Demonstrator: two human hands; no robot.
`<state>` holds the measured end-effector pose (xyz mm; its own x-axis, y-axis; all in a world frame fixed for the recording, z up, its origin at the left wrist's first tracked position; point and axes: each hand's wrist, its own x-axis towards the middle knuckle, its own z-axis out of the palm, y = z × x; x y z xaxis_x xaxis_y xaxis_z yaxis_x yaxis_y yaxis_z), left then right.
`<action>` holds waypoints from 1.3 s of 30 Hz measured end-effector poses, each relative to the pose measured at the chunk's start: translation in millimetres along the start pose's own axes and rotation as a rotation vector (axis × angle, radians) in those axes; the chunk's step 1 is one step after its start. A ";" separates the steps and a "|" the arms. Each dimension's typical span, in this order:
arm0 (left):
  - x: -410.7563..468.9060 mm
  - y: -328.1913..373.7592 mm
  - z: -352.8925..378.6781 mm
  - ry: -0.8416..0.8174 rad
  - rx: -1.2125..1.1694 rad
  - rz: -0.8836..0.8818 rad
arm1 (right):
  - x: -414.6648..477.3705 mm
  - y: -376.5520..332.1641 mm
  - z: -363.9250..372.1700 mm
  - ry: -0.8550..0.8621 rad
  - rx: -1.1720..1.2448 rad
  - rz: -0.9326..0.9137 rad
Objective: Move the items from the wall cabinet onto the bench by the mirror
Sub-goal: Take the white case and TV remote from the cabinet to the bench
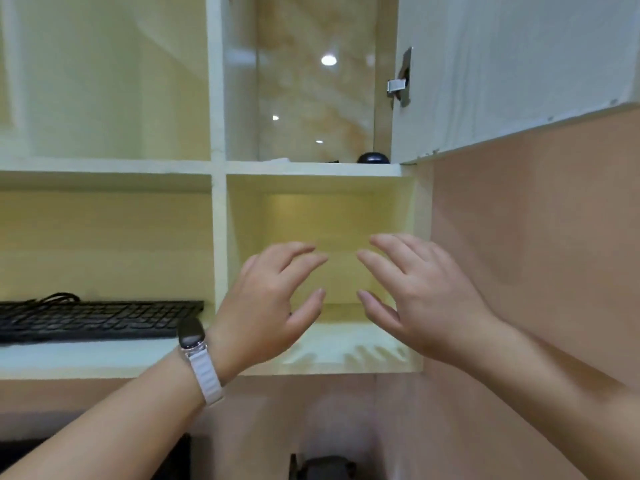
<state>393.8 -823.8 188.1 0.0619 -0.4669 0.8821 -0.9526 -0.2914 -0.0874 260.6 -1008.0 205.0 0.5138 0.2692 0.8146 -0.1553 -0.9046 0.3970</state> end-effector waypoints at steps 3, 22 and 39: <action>39.2 -5.5 -23.1 0.067 -0.062 0.040 | 36.0 12.3 -4.4 0.058 -0.018 -0.050; 235.1 -75.7 -47.6 -0.753 0.495 -0.344 | 180.9 40.4 -9.5 -0.512 -0.233 0.096; 228.2 -79.4 -45.4 -0.516 0.671 -0.165 | 173.6 39.6 -20.3 -0.407 -0.115 0.090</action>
<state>470.1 -869.3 417.4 0.4661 -0.6488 0.6014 -0.5525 -0.7445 -0.3749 326.5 -990.3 370.7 0.7812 0.0176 0.6240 -0.2959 -0.8698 0.3949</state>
